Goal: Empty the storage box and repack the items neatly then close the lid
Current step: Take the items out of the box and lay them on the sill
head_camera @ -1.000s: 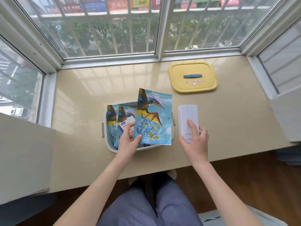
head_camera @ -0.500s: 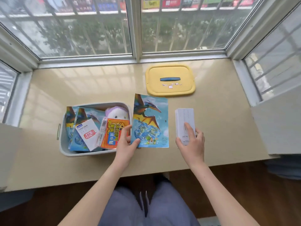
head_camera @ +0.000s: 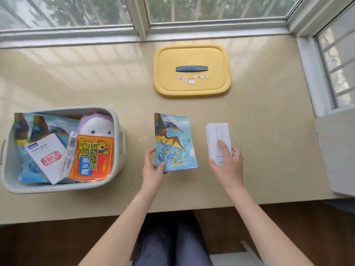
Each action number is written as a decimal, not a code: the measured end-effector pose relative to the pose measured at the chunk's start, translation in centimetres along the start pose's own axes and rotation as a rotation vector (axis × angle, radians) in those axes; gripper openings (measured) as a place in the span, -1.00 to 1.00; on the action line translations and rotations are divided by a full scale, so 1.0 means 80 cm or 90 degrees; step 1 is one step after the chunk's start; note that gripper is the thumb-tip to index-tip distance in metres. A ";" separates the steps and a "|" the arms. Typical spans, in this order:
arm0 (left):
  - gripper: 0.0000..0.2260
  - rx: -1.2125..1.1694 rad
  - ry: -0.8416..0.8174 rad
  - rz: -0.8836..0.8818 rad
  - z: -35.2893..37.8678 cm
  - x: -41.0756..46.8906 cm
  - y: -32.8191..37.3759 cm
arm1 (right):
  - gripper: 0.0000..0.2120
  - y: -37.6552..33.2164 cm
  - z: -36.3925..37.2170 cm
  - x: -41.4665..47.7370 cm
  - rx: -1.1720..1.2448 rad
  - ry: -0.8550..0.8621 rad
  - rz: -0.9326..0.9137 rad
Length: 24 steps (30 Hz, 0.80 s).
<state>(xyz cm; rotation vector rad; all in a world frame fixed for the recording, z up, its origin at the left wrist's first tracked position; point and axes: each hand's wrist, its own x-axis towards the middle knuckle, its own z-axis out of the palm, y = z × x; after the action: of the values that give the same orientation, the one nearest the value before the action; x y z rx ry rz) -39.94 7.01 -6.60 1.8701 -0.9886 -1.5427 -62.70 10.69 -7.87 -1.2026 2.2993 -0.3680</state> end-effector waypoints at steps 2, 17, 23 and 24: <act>-0.57 0.002 0.001 -0.008 0.014 0.033 -0.017 | -0.35 0.008 0.021 0.028 -0.007 0.002 -0.001; -0.55 0.140 0.058 -0.015 0.037 0.095 -0.074 | -0.33 0.040 0.078 0.071 -0.048 0.017 -0.034; -0.56 0.433 0.048 0.066 0.035 0.090 -0.063 | -0.34 0.036 0.065 0.067 -0.078 -0.001 -0.049; -0.55 0.503 0.052 0.082 0.033 0.087 -0.056 | -0.36 0.033 0.059 0.066 -0.086 0.006 -0.058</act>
<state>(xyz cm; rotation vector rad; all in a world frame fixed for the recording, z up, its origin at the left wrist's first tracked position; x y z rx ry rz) -40.94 4.28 -14.78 2.2723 -1.8186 -1.0517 -64.40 7.90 -14.66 -1.3787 2.3137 -0.2544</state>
